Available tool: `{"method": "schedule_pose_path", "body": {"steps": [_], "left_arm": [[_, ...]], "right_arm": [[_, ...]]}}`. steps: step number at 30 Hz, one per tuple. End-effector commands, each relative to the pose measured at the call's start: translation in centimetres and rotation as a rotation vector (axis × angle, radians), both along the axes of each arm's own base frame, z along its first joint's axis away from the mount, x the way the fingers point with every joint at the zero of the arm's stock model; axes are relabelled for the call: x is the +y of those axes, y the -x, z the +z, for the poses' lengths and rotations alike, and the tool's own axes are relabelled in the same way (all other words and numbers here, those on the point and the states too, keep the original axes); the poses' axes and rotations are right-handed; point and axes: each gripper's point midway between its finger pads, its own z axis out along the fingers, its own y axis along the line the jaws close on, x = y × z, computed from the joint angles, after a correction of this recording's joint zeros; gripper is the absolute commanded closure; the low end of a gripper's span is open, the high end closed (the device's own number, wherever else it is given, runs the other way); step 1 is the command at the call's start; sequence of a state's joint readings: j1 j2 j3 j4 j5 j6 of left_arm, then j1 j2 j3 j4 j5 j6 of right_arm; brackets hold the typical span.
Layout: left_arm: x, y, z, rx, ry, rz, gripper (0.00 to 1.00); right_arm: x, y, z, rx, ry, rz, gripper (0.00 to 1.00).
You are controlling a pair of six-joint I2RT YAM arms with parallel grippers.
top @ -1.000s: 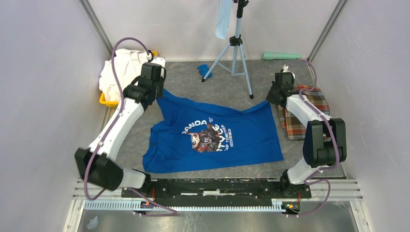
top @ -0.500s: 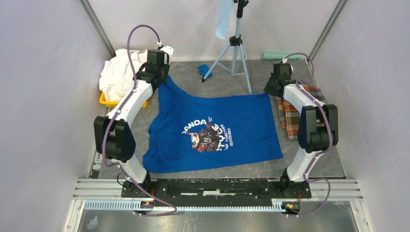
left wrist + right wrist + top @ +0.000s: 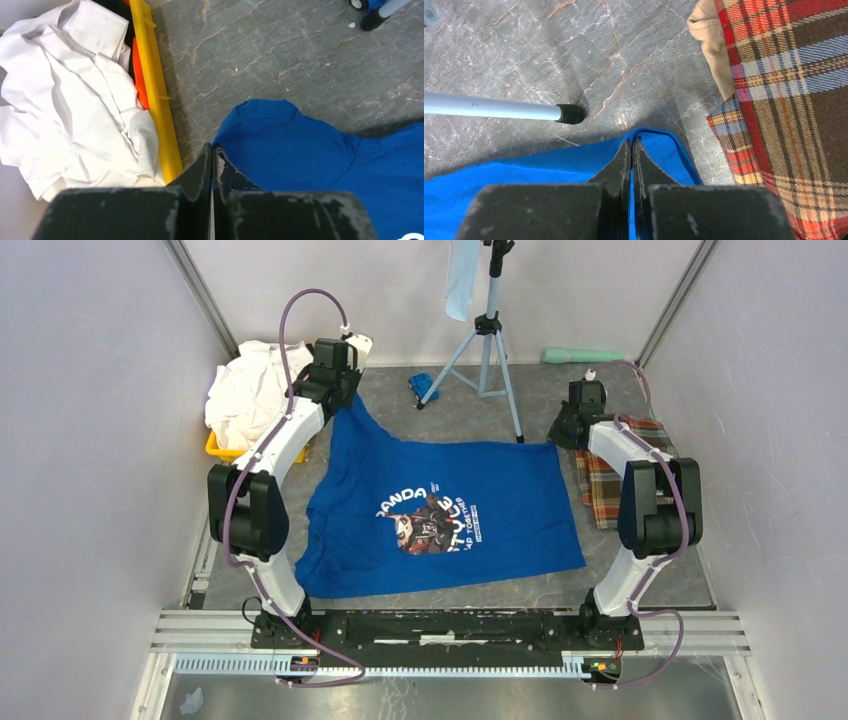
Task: Fold and stack the mixed laundry pile
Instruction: Fold the T-shirt.
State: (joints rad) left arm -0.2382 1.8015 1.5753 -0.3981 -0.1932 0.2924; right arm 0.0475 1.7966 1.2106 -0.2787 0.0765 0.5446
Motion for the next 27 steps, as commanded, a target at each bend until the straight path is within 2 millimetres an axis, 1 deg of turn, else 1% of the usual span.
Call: {"method": "schedule_pose_path", "body": {"steps": [1, 5, 8, 13, 17, 21, 25, 26, 27], "left_arm": [[0.8, 2.0, 4.3, -0.075, -0.034, 0.02, 0.98], [1.0, 5.0, 4.7, -0.057, -0.028, 0.051, 0.98], [0.6, 7.5, 4.6, -0.055, -0.03, 0.039, 0.98], [-0.5, 11.3, 4.8, -0.07, -0.052, 0.003, 0.98], [-0.4, 14.0, 4.5, -0.058, -0.035, -0.003, 0.98], [0.3, 16.4, 3.8, -0.035, -0.025, 0.0, 0.98], [0.8, 18.6, 2.4, 0.0, -0.026, -0.021, 0.97], [0.7, 19.0, 2.1, 0.011, -0.021, -0.033, 0.97], [0.8, 19.5, 1.7, 0.021, -0.02, -0.038, 0.97]], "right_arm": [[0.1, -0.2, 3.2, -0.096, -0.004, 0.02, 1.0], [-0.2, 1.1, 3.7, -0.103, 0.001, 0.023, 1.0], [-0.3, 2.3, 3.8, -0.103, 0.01, 0.029, 1.0], [-1.3, 4.8, 3.4, -0.094, 0.035, 0.021, 1.0], [-2.1, 6.9, 2.8, -0.092, 0.041, 0.008, 1.0], [-2.2, 8.4, 2.1, -0.085, 0.052, 0.015, 1.0], [-2.5, 9.4, 1.6, -0.075, 0.071, 0.018, 1.0], [-3.5, 9.7, 1.4, -0.07, 0.075, -0.009, 1.0], [-3.6, 9.9, 1.2, -0.068, 0.076, -0.012, 1.0]]}}
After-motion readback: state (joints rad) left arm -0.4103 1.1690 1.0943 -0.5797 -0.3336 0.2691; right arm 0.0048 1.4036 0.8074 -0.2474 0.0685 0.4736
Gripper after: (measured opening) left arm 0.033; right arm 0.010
